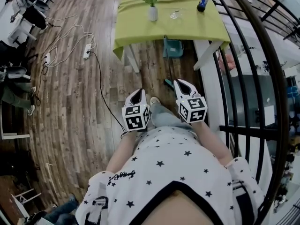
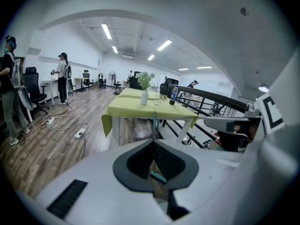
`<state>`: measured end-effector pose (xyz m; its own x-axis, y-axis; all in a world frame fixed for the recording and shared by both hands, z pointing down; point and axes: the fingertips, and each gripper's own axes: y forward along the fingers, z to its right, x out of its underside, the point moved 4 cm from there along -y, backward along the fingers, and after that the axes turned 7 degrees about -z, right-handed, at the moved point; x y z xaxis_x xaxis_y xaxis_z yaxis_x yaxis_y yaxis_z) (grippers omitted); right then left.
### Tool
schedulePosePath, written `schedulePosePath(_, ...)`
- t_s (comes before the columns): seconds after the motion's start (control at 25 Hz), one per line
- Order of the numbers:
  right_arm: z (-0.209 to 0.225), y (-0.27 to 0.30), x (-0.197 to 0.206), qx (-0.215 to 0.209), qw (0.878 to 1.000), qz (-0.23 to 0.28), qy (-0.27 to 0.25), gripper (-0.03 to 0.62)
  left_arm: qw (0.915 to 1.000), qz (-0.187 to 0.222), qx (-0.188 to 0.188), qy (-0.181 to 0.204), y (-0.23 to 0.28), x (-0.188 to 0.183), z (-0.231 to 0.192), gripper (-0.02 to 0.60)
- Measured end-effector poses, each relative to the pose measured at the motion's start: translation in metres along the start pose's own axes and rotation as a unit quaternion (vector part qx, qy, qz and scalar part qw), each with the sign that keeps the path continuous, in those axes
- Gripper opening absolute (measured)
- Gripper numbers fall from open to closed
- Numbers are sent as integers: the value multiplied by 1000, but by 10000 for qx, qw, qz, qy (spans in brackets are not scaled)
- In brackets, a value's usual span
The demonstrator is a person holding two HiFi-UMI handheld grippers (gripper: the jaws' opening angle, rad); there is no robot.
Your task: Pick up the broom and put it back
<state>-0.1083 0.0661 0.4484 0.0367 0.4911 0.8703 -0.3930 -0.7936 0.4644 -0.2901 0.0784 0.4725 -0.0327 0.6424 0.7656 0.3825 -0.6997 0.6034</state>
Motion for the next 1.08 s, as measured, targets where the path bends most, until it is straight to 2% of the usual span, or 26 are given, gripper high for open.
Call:
schedulePosePath(0.4, -5, -9, 0, 87, 9999, 34, -109, -8, 10000, -30, 71, 55, -2, 4, 2, 11)
schedulePosePath(1.08, -5, -5, 1, 8, 10000, -28, 79, -8, 9999, -48, 144, 40, 1, 4, 4, 11)
